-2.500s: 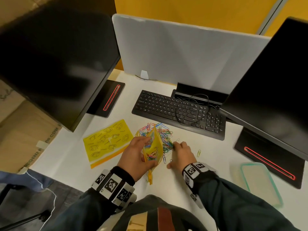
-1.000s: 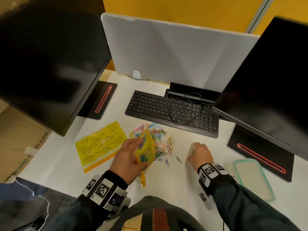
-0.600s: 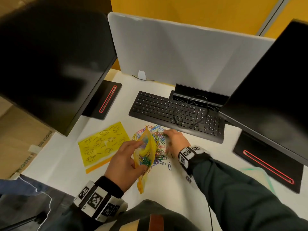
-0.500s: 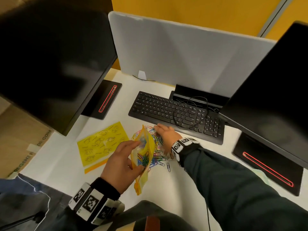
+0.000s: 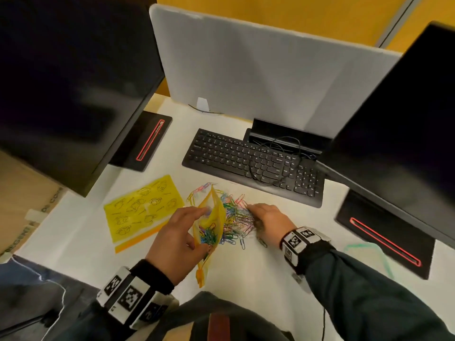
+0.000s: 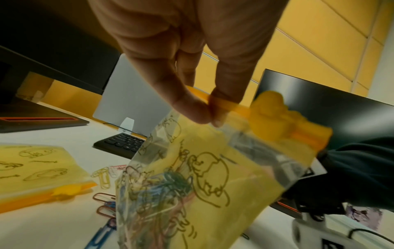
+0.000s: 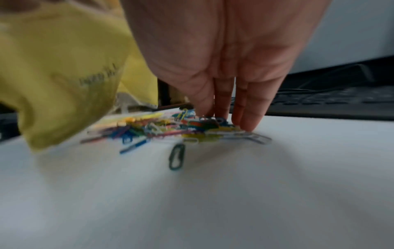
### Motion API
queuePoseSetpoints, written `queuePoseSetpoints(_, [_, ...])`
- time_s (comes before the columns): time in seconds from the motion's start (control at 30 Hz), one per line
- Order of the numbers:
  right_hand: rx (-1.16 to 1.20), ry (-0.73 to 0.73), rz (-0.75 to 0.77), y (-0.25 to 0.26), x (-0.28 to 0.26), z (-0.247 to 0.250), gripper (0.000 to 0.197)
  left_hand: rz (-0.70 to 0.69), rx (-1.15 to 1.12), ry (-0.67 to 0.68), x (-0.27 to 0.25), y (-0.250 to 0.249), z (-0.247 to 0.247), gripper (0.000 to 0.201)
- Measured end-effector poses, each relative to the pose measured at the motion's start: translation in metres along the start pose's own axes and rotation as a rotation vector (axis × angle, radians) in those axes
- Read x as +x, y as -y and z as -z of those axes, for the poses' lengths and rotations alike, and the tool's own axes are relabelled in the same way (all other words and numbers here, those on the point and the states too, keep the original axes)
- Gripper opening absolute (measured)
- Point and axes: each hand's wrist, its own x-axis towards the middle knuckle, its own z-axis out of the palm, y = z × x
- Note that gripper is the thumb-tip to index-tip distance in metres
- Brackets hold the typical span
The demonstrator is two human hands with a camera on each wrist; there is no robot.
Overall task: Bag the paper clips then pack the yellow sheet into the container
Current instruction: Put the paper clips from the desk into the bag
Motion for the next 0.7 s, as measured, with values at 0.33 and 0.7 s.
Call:
queuePoseSetpoints(0.33, [0.008, -0.101, -0.152, 0.010, 0.003, -0.007, 0.049, -0.012, 0.046, 0.072, 0.008, -0.001, -0.012, 0.066])
queuePoseSetpoints(0.7, [0.355, -0.281, -0.306, 0.013, -0.017, 0.008, 0.013, -0.005, 0.033, 0.063, 0.008, 0.001, -0.011, 0.066])
